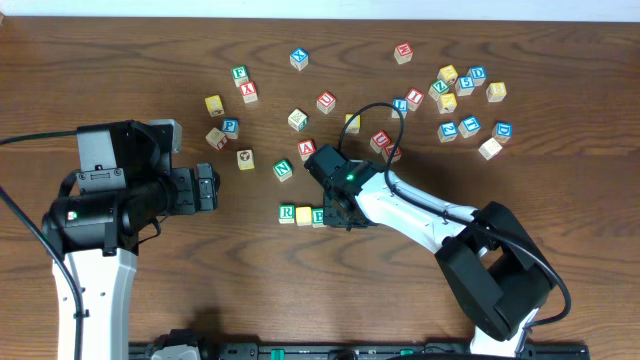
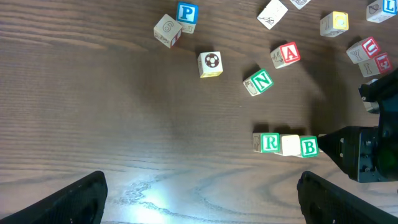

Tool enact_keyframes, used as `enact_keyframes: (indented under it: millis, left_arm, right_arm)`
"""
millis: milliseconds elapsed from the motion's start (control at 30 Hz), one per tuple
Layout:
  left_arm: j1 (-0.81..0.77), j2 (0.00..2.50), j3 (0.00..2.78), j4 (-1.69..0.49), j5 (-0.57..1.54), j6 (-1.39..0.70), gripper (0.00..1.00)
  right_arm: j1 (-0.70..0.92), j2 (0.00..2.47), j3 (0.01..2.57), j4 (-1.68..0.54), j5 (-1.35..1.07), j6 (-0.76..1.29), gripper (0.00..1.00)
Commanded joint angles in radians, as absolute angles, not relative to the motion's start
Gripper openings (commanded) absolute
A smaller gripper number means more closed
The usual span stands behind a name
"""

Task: Spell out ROBOT
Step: 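Lower the O block beside the B block and align it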

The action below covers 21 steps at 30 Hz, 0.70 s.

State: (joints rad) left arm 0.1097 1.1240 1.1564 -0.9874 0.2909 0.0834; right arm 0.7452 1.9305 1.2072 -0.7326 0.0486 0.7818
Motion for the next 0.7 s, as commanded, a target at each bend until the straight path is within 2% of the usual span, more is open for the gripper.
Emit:
enact_keyframes:
  millis: [0, 167, 667]
  left_arm:
    - [0.114, 1.122, 1.169, -0.989, 0.306, 0.097, 0.96]
    - [0.114, 1.122, 1.169, -0.989, 0.306, 0.097, 0.96]
    - [0.114, 1.122, 1.169, -0.989, 0.306, 0.097, 0.96]
  right_arm:
    - [0.769, 1.958, 1.182, -0.738, 0.008, 0.799, 0.21]
    - [0.797, 1.958, 1.182, -0.708, 0.008, 0.778, 0.26]
    - [0.805, 1.958, 1.182, -0.698, 0.013, 0.782, 0.25]
